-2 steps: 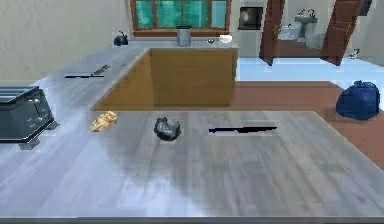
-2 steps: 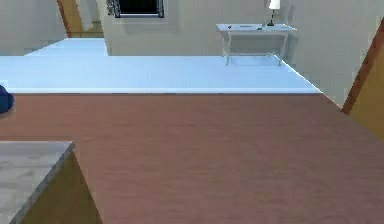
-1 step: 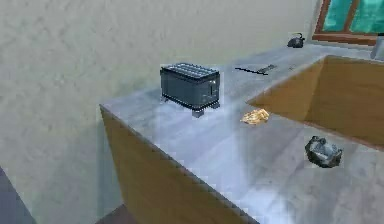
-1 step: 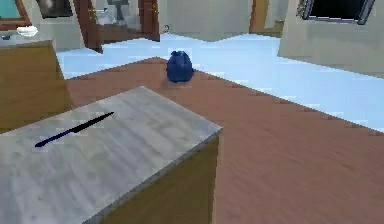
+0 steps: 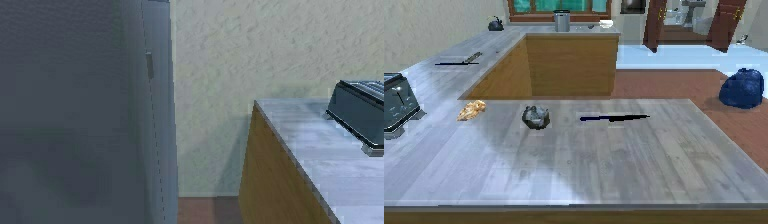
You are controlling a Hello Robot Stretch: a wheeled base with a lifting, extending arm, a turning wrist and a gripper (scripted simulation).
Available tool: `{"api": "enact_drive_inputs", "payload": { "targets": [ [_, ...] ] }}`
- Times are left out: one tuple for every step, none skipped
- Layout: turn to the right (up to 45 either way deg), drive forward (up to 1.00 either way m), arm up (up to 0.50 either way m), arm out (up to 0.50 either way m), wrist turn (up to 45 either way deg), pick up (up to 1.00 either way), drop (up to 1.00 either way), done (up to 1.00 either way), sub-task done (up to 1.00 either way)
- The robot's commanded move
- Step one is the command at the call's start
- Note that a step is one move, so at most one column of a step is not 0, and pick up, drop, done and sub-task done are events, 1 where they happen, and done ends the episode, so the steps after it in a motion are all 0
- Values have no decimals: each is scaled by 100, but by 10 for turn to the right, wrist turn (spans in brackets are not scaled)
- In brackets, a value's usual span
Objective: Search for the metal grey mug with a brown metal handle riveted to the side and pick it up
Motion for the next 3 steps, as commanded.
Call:
{"api": "enact_drive_inputs", "payload": {
  "targets": [
    [0,0,50,0,0,0,0,0,0],
    [0,0,38,0,0,0,0,0,0],
    [0,0,0,44,0,0,0,0,0]
  ]
}}
